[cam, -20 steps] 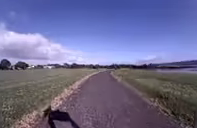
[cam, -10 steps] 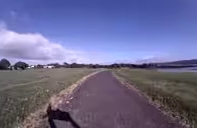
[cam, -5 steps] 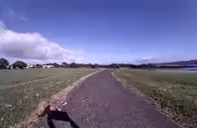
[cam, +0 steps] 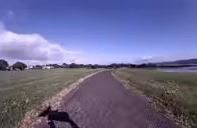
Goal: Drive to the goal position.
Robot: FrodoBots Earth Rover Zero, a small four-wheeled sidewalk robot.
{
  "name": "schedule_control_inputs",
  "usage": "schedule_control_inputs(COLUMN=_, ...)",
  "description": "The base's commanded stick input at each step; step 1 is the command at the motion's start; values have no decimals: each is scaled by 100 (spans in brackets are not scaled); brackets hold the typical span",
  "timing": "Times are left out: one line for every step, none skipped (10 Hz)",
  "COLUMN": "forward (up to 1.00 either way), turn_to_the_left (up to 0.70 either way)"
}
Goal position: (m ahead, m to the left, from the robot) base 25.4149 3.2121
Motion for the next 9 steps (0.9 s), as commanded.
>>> schedule_control_inputs(forward=70, turn_to_the_left=0)
schedule_control_inputs(forward=70, turn_to_the_left=0)
schedule_control_inputs(forward=70, turn_to_the_left=0)
schedule_control_inputs(forward=70, turn_to_the_left=0)
schedule_control_inputs(forward=70, turn_to_the_left=-2)
schedule_control_inputs(forward=70, turn_to_the_left=-5)
schedule_control_inputs(forward=70, turn_to_the_left=-14)
schedule_control_inputs(forward=70, turn_to_the_left=-14)
schedule_control_inputs(forward=70, turn_to_the_left=-13)
